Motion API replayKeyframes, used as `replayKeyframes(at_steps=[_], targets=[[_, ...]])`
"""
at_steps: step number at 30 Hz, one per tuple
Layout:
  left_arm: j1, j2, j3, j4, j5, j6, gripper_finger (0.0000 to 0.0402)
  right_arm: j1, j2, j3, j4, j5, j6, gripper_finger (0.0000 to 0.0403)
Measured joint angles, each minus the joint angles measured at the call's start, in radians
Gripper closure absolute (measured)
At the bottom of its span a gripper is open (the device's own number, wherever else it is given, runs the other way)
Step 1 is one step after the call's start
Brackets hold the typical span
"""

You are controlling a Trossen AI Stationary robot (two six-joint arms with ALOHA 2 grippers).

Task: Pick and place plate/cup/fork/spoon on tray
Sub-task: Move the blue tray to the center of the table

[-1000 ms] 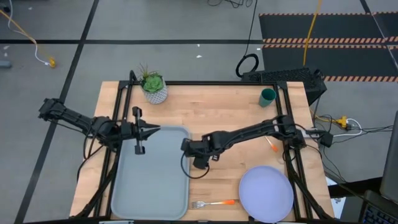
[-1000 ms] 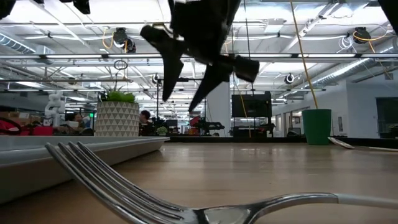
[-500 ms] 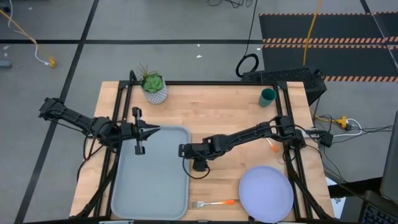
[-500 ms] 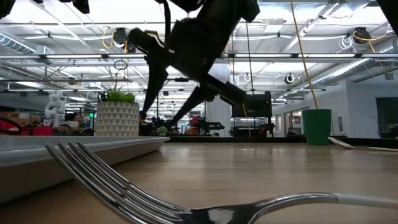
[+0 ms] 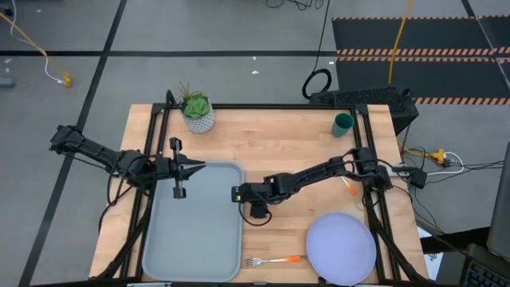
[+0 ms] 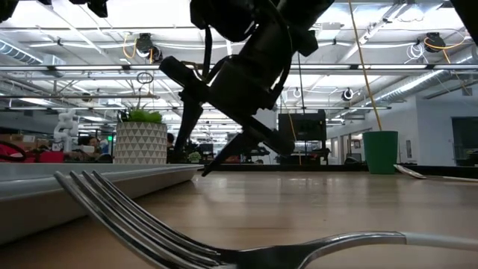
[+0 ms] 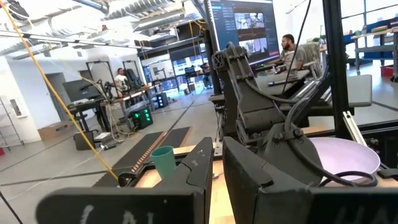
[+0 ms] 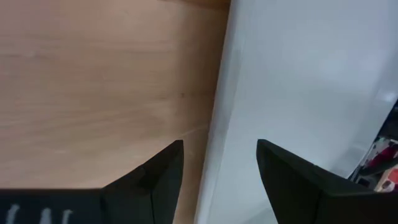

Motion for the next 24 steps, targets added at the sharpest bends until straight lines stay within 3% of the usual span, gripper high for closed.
replayKeyframes(at_steps=[11, 24], targets=[[0.000, 0.000, 0.000, 0.000, 0.000, 0.000, 0.0360, -0.019, 0.000, 0.000, 0.005, -0.027, 0.031, 0.0214], [0.000, 0.000, 0.000, 0.000, 0.000, 0.001, 0.0360, -0.043, 0.000, -0.045, 0.043, -0.074, 0.062, 0.0294]])
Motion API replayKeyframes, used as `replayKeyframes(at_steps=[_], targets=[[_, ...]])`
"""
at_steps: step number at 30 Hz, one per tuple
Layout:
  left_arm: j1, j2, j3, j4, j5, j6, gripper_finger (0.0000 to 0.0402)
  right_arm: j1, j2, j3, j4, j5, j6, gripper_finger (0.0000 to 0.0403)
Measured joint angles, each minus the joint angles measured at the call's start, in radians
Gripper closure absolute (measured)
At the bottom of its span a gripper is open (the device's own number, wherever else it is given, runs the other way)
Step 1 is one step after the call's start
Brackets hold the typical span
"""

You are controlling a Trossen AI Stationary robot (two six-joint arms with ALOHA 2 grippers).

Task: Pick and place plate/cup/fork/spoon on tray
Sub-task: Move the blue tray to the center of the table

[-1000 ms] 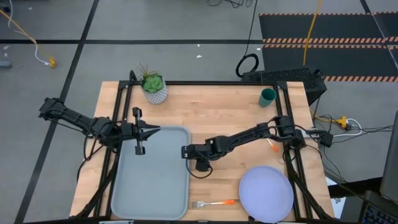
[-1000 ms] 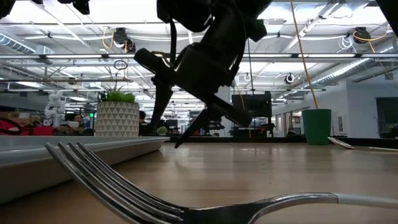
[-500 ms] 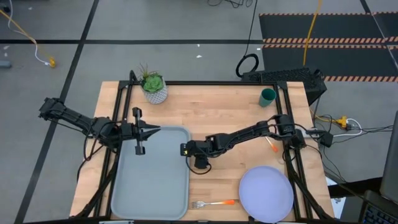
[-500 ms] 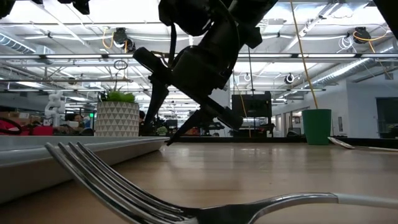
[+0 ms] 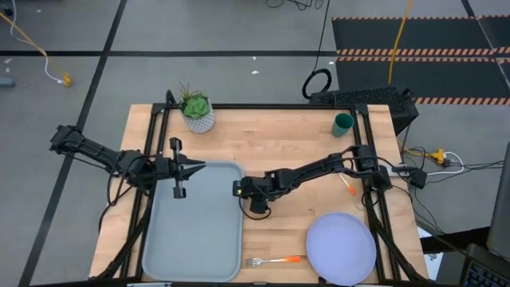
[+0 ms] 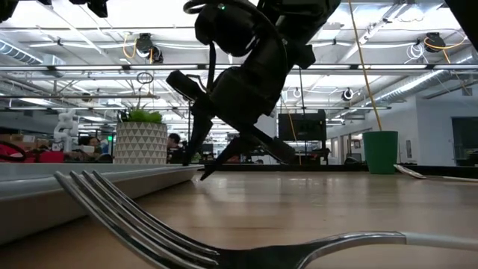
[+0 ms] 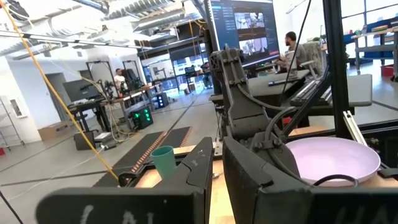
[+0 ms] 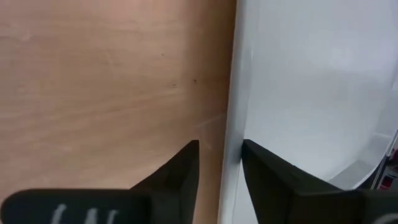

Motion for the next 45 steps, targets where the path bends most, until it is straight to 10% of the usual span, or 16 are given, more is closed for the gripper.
replayKeyframes(at_steps=[18, 45], targets=[[0.000, 0.000, 0.000, -0.007, 0.000, -0.004, 0.0360, 0.001, -0.002, 0.001, -0.045, 0.106, 0.144, 0.0393], [0.000, 0.000, 0.000, -0.024, 0.000, -0.031, 0.0360, 0.079, -0.143, -0.002, -0.636, 0.232, 0.679, 0.0391]])
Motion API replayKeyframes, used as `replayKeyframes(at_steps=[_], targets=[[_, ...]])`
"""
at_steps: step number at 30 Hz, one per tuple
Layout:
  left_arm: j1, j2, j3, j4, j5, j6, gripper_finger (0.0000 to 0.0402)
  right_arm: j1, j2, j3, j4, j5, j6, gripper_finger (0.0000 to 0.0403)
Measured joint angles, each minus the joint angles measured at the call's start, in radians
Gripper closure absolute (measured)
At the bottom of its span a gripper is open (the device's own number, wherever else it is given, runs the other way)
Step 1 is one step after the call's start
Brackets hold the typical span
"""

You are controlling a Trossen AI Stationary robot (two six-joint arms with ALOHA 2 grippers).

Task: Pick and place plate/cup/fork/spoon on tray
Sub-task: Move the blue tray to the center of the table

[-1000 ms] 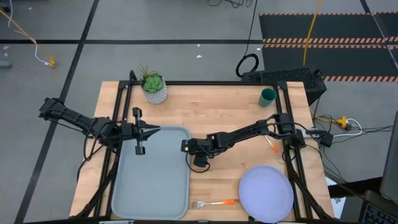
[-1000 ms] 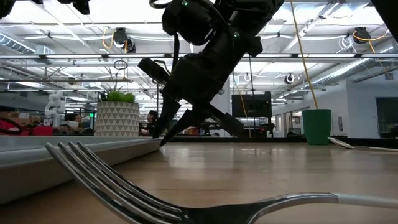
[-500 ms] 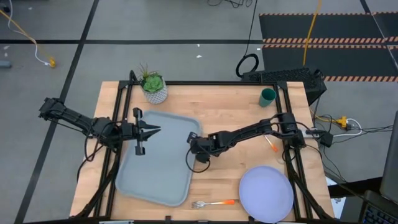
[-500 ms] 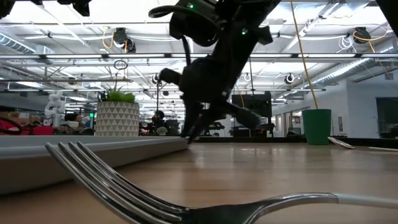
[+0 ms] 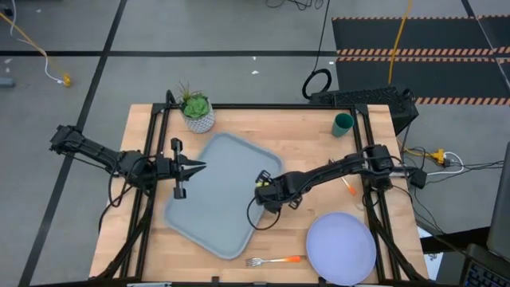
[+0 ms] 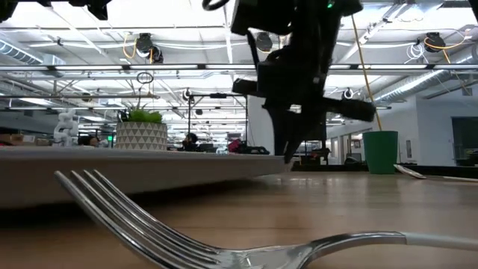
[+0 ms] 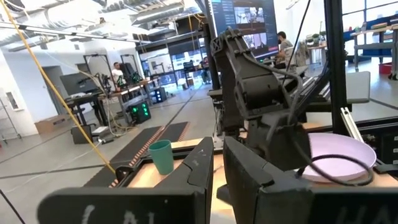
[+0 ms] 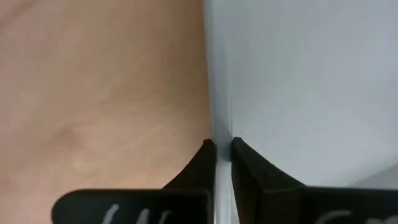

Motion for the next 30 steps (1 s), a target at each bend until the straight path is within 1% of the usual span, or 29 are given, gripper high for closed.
replayKeyframes(at_steps=[8, 10, 14, 18, 22, 28, 30], targets=[[0.000, 0.000, 0.000, 0.009, 0.000, 0.030, 0.0360, 0.027, -0.020, 0.000, -0.084, -0.003, 0.308, 0.0389], [0.000, 0.000, 0.000, 0.017, 0.000, 0.033, 0.0360, 0.029, -0.020, 0.000, -0.106, -0.023, 0.388, 0.0389], [0.000, 0.000, 0.000, 0.025, 0.000, 0.046, 0.0360, 0.029, -0.020, 0.000, -0.135, -0.113, 0.516, 0.0388], [0.000, 0.000, 0.000, 0.026, 0.000, 0.059, 0.0360, 0.030, -0.020, 0.001, -0.156, -0.228, 0.646, 0.0388], [0.000, 0.000, 0.000, 0.026, 0.000, 0.067, 0.0360, 0.030, -0.020, 0.001, -0.162, -0.307, 0.754, 0.0391], [0.000, 0.000, 0.000, 0.026, 0.000, 0.068, 0.0360, 0.030, -0.020, 0.001, -0.157, -0.446, 0.853, 0.0402], [0.000, 0.000, 0.000, 0.026, 0.000, 0.068, 0.0360, 0.030, -0.020, 0.001, -0.136, -0.466, 0.865, 0.0402]])
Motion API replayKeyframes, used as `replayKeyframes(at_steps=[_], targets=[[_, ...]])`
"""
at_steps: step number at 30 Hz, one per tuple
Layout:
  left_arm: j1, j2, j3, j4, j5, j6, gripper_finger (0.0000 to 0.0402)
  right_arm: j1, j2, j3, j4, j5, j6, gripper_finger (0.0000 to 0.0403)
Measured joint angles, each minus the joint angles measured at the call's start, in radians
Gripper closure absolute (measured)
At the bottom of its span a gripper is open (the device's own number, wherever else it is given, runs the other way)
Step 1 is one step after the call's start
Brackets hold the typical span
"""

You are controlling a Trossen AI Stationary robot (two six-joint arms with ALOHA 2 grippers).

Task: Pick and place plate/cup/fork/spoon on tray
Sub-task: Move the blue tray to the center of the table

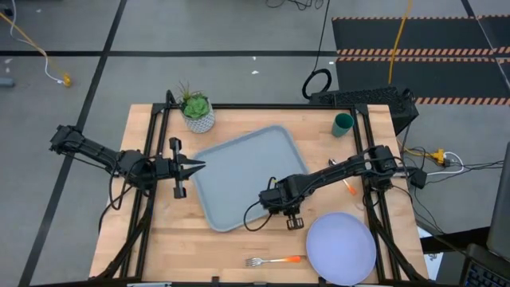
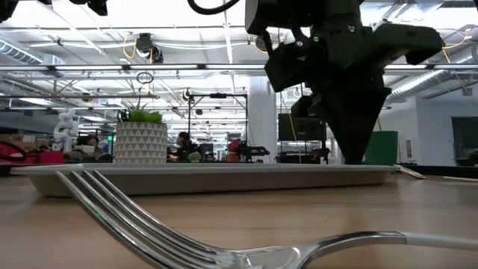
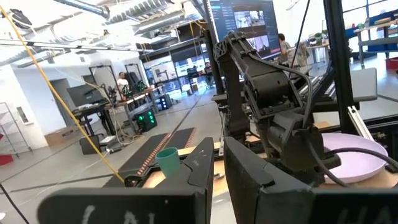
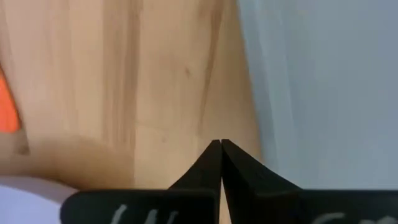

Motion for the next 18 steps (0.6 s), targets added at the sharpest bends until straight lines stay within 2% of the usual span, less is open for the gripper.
replayKeyframes(at_steps=[5, 9, 18], targets=[[0.000, 0.000, 0.000, 0.000, 0.000, -0.007, 0.0360, 0.000, -0.002, 0.000, 0.034, 0.005, -0.104, 0.0403], [0.000, 0.000, 0.000, 0.000, 0.000, -0.006, 0.0360, 0.000, -0.013, 0.000, 0.038, 0.095, -0.190, 0.0388], [0.001, 0.000, 0.000, 0.001, 0.000, 0.050, 0.0360, -0.003, -0.079, 0.001, 0.061, 0.111, -0.280, 0.0286]])
